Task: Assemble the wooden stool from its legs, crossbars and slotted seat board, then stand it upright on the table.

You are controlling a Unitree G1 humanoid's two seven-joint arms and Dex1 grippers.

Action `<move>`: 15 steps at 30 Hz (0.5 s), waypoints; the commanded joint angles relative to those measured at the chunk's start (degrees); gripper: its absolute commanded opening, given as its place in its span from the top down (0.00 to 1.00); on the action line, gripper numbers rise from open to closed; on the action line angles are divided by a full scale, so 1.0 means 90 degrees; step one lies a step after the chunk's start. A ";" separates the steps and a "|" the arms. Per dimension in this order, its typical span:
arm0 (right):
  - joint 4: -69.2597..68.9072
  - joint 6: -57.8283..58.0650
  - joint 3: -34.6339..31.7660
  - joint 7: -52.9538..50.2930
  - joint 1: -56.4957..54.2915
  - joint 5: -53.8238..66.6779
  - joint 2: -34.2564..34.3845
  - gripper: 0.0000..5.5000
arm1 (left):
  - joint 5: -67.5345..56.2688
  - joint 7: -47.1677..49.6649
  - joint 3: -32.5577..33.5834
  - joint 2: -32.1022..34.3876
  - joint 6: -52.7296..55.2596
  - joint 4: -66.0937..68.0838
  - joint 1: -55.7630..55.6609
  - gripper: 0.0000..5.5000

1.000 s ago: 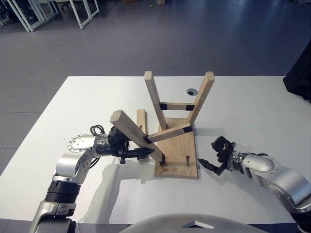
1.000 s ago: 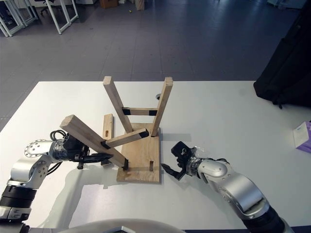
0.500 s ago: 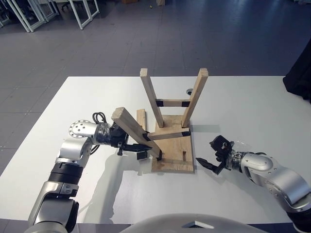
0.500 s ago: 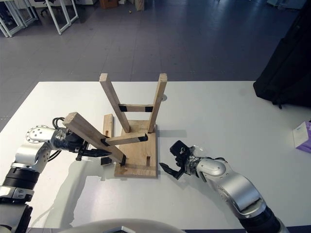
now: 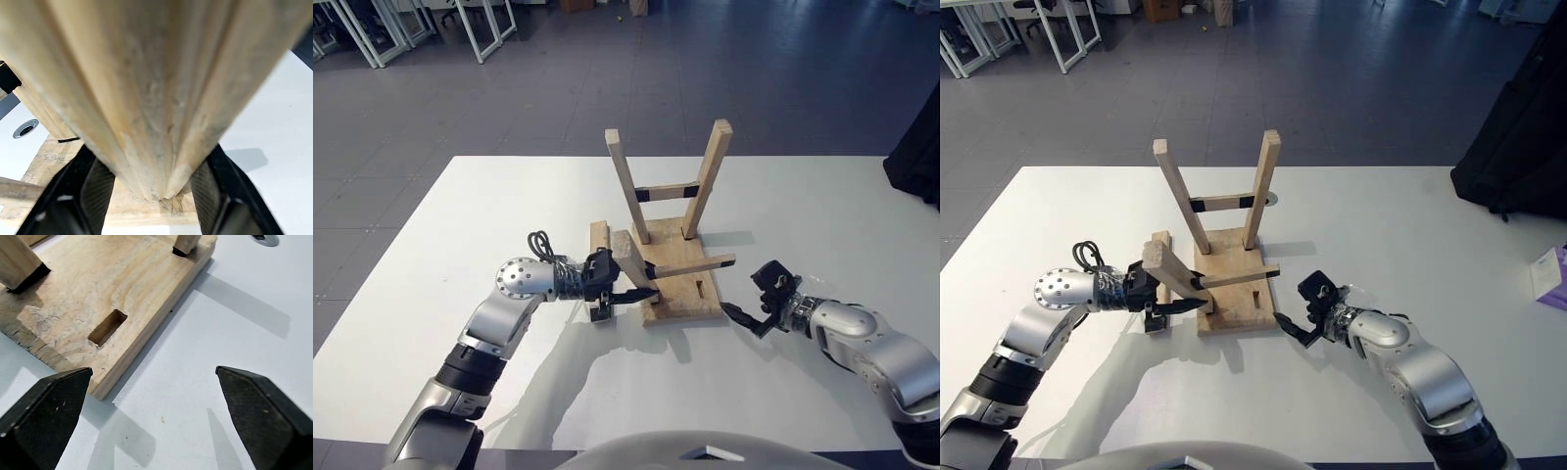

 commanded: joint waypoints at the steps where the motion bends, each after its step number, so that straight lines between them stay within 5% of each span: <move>1: 0.0014 -0.0014 -0.0149 0.0037 -0.0094 -0.0118 0.0023 0.15 | 0.0761 -0.0522 -0.0585 0.0447 0.0189 0.0728 0.0185 0.63; 7: -0.0018 0.0002 -0.0091 -0.0017 -0.0001 -0.0225 0.0191 0.15 | 0.0546 -0.0956 -0.0388 0.0630 0.0201 0.0884 -0.0810 0.63; 15: -0.0110 0.0067 -0.0100 -0.0103 0.0185 -0.0365 0.0388 0.15 | 0.0497 -0.1005 -0.0023 0.0554 0.0322 0.0844 -0.1175 0.36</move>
